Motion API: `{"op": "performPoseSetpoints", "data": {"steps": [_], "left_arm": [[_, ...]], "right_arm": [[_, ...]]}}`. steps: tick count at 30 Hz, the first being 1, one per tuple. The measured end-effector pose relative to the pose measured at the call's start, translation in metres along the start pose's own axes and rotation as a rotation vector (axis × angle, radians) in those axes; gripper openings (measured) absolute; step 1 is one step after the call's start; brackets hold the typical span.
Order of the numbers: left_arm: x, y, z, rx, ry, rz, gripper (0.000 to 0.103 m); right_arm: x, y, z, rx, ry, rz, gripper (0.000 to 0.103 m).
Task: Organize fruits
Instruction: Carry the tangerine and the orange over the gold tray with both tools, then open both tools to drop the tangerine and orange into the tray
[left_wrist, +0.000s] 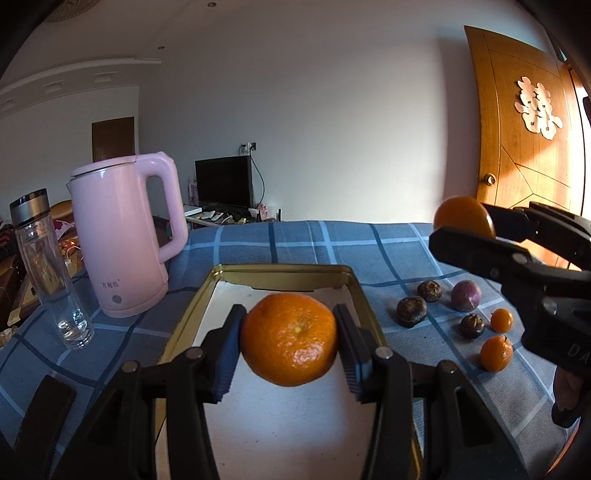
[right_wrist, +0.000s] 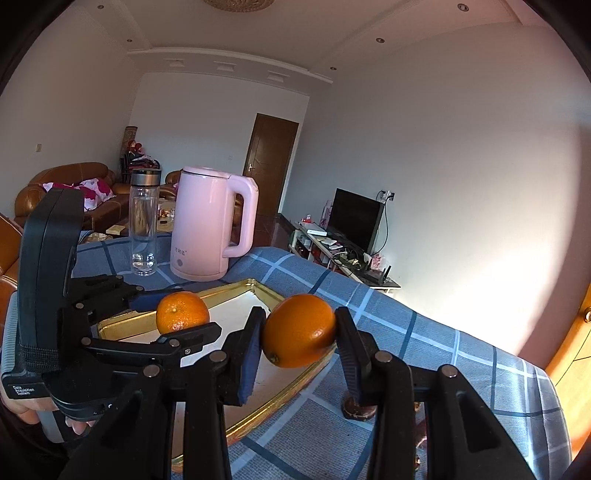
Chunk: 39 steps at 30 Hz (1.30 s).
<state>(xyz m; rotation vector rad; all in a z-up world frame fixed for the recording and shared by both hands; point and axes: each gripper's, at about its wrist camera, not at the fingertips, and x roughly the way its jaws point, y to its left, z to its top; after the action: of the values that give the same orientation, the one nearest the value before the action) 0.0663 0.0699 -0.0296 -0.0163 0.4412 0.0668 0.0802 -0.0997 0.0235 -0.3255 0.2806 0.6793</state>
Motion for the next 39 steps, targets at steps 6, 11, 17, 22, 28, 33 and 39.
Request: {"op": "performPoseSetpoints", "data": {"steps": [6, 11, 17, 22, 28, 33, 39], "left_arm": [[0.015, 0.016, -0.005, -0.019, 0.047, 0.012, 0.05], [0.024, 0.029, -0.008, -0.04, 0.083, 0.016, 0.05], [0.034, 0.04, -0.01, -0.056, 0.126, 0.02, 0.05], [0.04, 0.046, -0.014, -0.062, 0.158, 0.023, 0.05], [0.045, 0.047, -0.016, -0.049, 0.18, 0.034, 0.05], [0.047, 0.045, -0.017, -0.035, 0.191, 0.033, 0.05], [0.041, 0.039, -0.016, -0.018, 0.172, 0.05, 0.062]], "right_arm": [[0.033, 0.012, -0.005, -0.012, 0.062, 0.046, 0.04], [0.056, 0.023, -0.011, -0.023, 0.112, 0.081, 0.04], [0.081, 0.035, -0.02, -0.035, 0.18, 0.105, 0.04], [0.099, 0.039, -0.027, -0.022, 0.233, 0.116, 0.04], [0.109, 0.04, -0.035, -0.008, 0.283, 0.12, 0.04], [0.111, 0.041, -0.037, 0.0, 0.294, 0.124, 0.04], [0.108, 0.04, -0.039, 0.006, 0.28, 0.1, 0.043]]}}
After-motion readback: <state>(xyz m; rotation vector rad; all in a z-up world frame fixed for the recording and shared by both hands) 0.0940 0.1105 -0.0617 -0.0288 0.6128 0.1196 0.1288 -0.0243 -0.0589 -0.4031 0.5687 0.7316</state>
